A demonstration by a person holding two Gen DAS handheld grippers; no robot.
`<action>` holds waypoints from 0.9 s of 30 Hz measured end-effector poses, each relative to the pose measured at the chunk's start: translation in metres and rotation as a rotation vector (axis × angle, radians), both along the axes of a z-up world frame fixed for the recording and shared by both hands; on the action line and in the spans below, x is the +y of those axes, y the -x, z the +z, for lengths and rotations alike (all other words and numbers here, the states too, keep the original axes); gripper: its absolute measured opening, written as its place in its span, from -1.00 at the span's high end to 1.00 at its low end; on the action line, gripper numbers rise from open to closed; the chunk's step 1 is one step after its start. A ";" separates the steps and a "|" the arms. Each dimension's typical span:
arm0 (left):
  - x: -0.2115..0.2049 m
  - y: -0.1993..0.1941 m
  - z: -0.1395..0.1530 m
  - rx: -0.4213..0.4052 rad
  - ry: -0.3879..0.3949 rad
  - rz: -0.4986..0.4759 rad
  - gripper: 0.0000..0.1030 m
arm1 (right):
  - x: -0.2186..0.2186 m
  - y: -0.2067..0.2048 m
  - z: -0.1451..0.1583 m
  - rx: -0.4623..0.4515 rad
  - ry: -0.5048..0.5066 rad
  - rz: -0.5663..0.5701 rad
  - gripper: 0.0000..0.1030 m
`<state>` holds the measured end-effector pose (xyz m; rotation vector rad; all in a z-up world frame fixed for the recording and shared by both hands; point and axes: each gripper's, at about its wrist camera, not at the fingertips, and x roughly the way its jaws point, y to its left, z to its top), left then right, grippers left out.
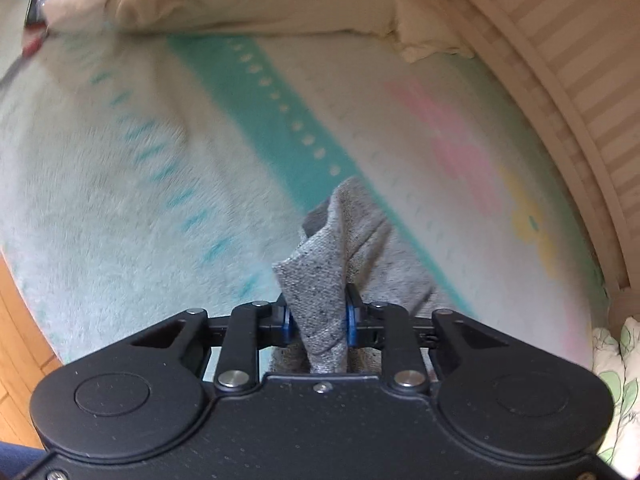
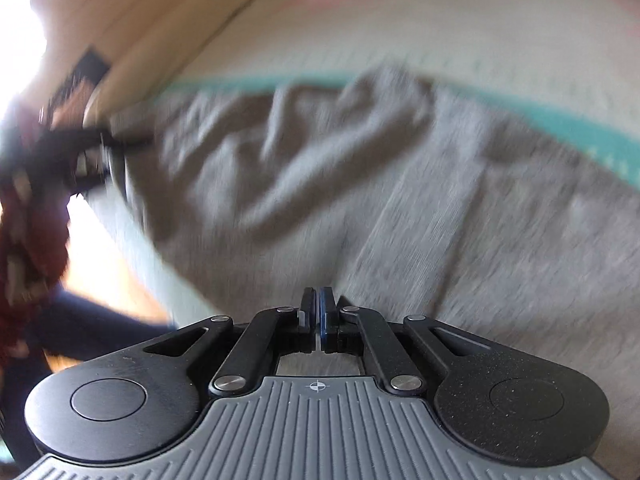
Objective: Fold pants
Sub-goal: 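Grasp the pants leg end with the left gripper, lift and lay it over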
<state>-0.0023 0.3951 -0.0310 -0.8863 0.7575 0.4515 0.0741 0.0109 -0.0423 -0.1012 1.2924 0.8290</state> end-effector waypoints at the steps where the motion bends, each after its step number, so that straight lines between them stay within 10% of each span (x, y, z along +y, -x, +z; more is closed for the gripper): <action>1: -0.005 0.000 0.006 -0.011 -0.023 -0.013 0.45 | 0.003 0.004 -0.006 0.012 0.013 0.015 0.95; 13: -0.082 0.005 0.098 -0.181 -0.290 -0.226 0.53 | -0.057 -0.018 0.044 -0.062 -0.178 -0.155 0.94; 22: -0.209 -0.020 0.161 -0.320 -0.415 -0.479 0.59 | -0.137 -0.042 0.030 -0.060 -0.083 -0.485 0.93; 27: -0.311 -0.053 0.146 -0.354 -0.392 -0.697 0.71 | -0.172 -0.038 0.011 -0.054 -0.006 -0.571 0.93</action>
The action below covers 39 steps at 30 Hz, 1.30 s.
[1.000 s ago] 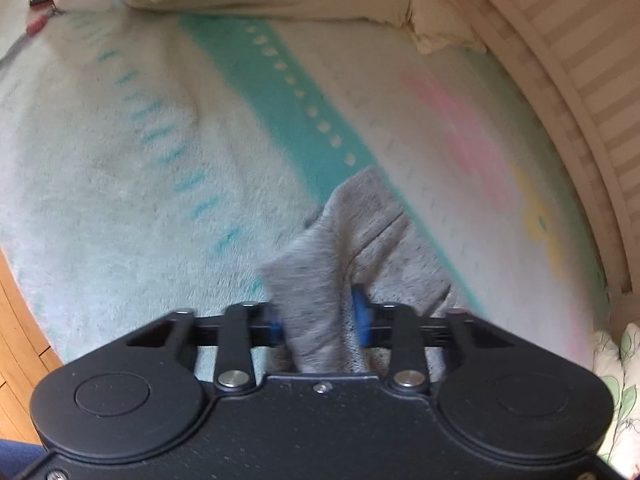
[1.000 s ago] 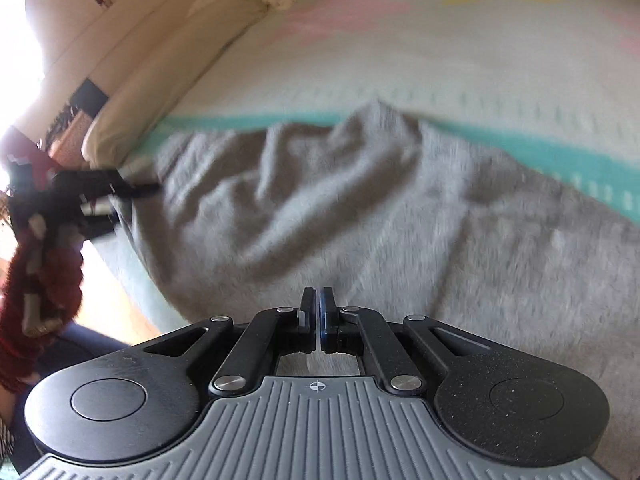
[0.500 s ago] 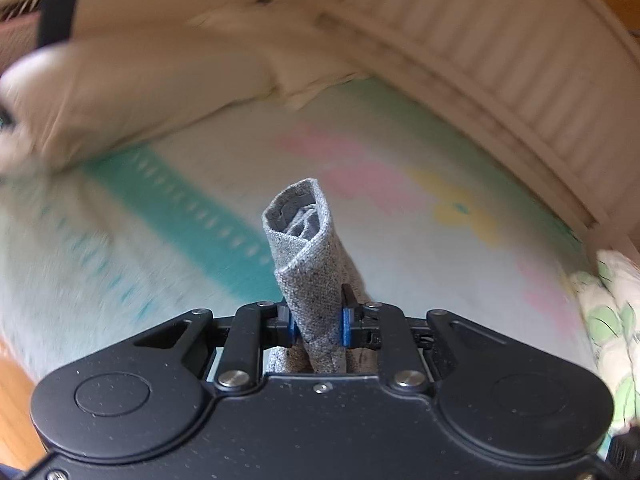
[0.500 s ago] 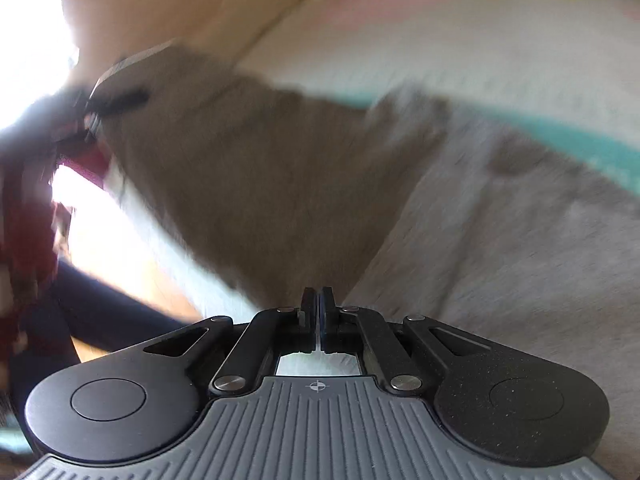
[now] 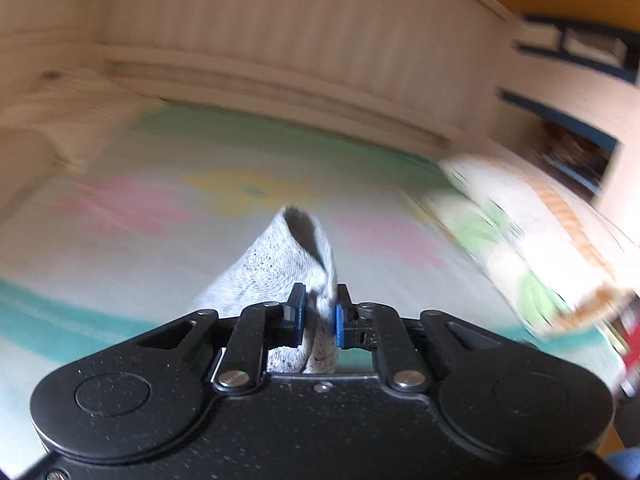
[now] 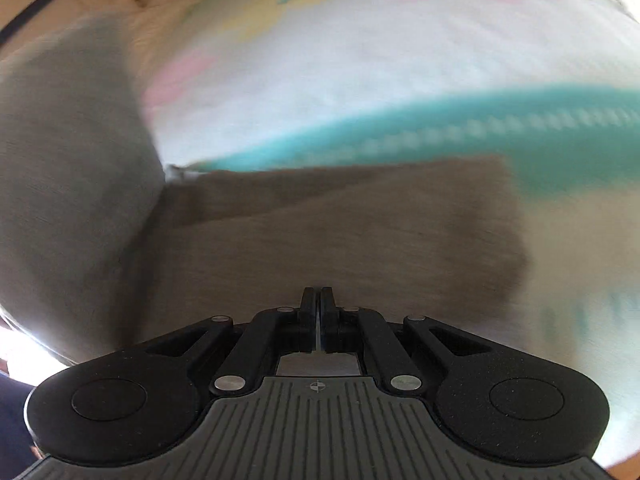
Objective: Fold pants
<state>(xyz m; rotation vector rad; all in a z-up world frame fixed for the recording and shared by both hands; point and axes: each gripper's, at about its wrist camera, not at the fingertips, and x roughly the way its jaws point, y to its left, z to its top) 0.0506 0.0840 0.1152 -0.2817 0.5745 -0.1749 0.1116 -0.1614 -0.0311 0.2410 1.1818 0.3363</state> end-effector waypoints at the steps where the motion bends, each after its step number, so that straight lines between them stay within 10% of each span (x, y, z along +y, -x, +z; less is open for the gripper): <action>1: -0.019 -0.006 -0.010 0.024 0.013 -0.052 0.84 | -0.005 0.001 -0.002 0.004 -0.004 -0.013 0.94; 10: -0.078 -0.017 -0.041 0.163 -0.038 -0.207 0.66 | -0.030 0.000 0.009 -0.071 -0.013 -0.140 0.92; 15: -0.022 -0.044 -0.038 0.201 -0.099 -0.061 0.12 | -0.061 -0.006 0.015 -0.124 -0.224 -0.234 0.05; 18: 0.012 -0.056 -0.050 0.263 -0.143 0.016 0.11 | -0.055 -0.014 0.007 -0.084 -0.284 -0.226 -0.07; 35: 0.084 -0.058 -0.115 0.478 -0.073 0.146 0.11 | -0.008 -0.012 0.005 -0.032 -0.156 -0.036 -0.13; 39: 0.090 -0.054 -0.113 0.482 -0.034 0.134 0.11 | 0.004 -0.005 0.016 -0.110 -0.112 0.020 0.63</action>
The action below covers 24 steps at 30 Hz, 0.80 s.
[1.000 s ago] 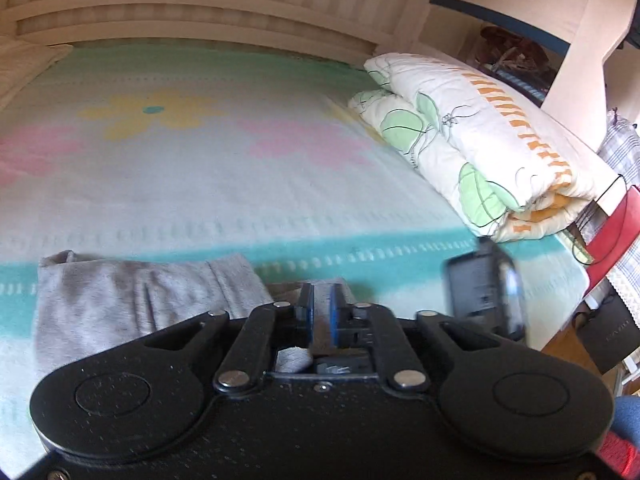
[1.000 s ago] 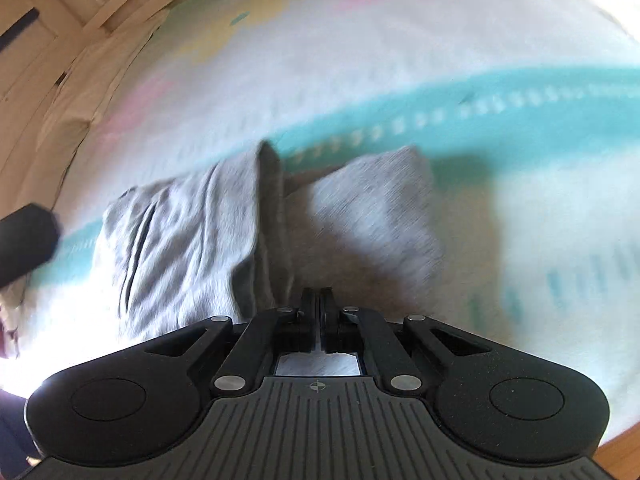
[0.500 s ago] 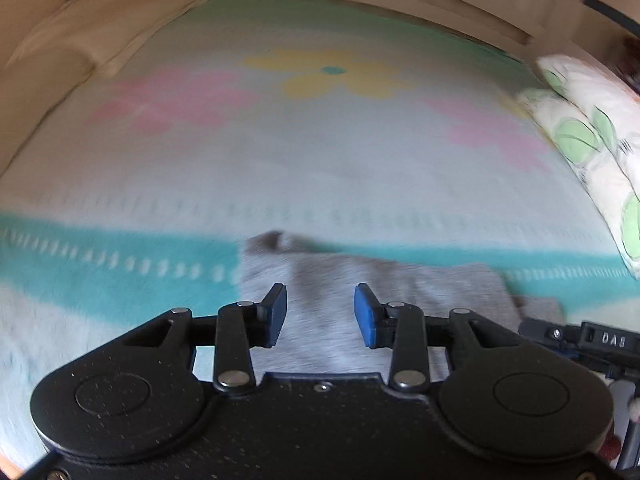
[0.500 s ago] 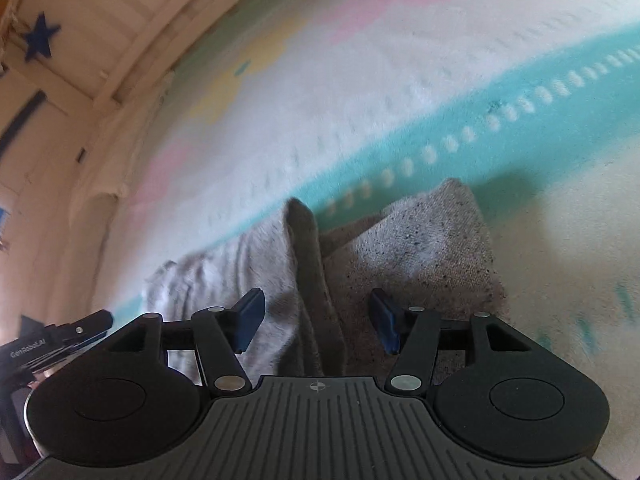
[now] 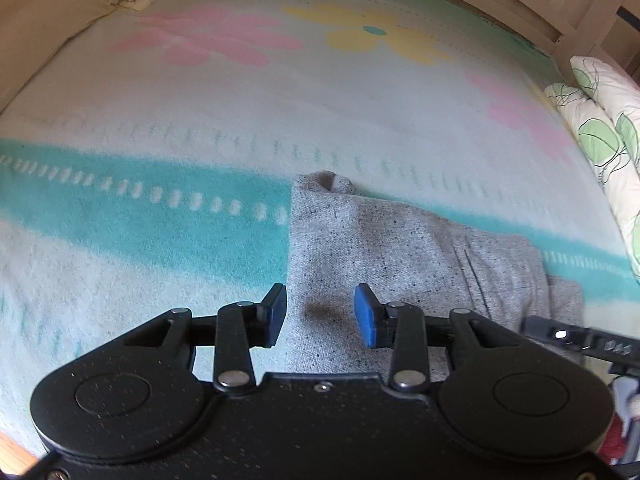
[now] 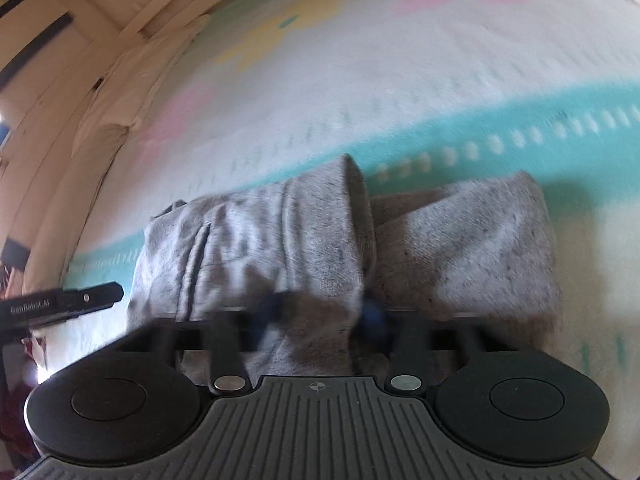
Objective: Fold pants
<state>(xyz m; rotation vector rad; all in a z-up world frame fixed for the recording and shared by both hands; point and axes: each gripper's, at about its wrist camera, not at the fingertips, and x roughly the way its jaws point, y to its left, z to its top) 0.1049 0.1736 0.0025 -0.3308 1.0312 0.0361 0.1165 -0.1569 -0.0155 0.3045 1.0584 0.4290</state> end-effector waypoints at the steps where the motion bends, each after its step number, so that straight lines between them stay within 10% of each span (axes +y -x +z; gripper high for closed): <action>1: 0.000 -0.001 0.000 -0.001 -0.002 0.002 0.11 | 0.005 0.005 0.008 -0.043 0.024 0.016 0.66; 9: 0.012 -0.001 0.009 -0.034 -0.005 0.069 0.11 | 0.005 0.067 0.105 -0.438 0.119 0.138 0.71; 18: -0.034 -0.002 0.011 -0.066 -0.027 -0.067 0.00 | -0.056 0.041 0.030 -0.099 0.313 -0.027 0.70; 24: -0.084 0.006 0.012 -0.072 -0.064 -0.244 -0.01 | -0.058 0.042 0.033 -0.114 0.282 -0.067 0.68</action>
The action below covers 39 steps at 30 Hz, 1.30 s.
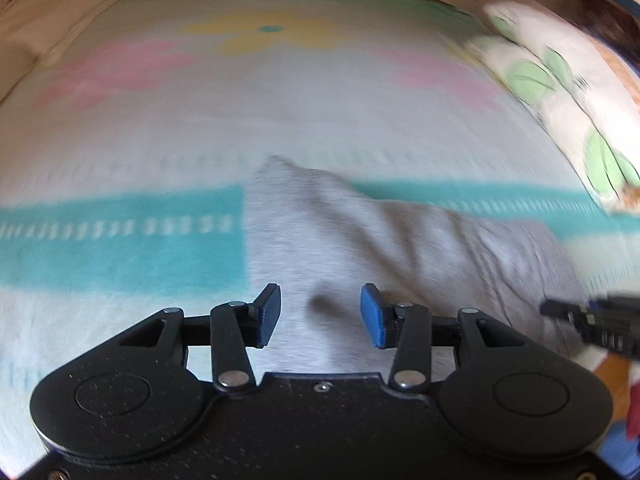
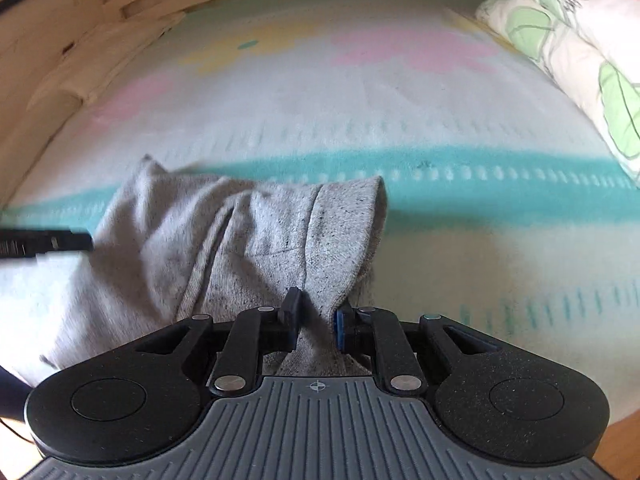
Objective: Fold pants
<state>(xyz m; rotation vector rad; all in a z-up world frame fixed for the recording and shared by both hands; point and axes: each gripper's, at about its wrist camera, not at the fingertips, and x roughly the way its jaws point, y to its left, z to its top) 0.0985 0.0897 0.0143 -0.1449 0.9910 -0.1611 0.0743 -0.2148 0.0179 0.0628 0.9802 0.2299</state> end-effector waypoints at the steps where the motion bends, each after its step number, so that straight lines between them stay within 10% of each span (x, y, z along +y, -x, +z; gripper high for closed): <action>1: -0.005 0.001 0.002 -0.011 -0.009 -0.018 -0.01 | 0.000 0.000 0.003 -0.016 -0.010 -0.008 0.68; 15: -0.006 0.073 0.042 -0.144 0.021 0.005 -0.02 | 0.007 -0.024 0.057 -0.146 -0.301 -0.037 0.86; 19: -0.024 0.109 0.037 -0.133 -0.011 -0.045 -0.02 | 0.008 -0.028 0.044 -0.067 -0.210 -0.073 0.60; 21: -0.033 0.116 0.027 -0.098 -0.020 -0.071 -0.02 | -0.002 -0.027 0.034 -0.034 -0.204 -0.101 0.16; 35: -0.087 0.136 -0.007 -0.044 -0.043 -0.205 -0.02 | -0.035 -0.026 -0.023 0.194 -0.258 -0.214 -0.07; 37: -0.089 0.139 -0.010 -0.041 -0.043 -0.214 -0.02 | -0.031 -0.025 -0.022 0.198 -0.275 -0.189 0.04; 39: -0.094 0.142 -0.010 -0.055 -0.064 -0.218 -0.02 | -0.023 -0.021 -0.010 0.133 -0.256 -0.137 0.83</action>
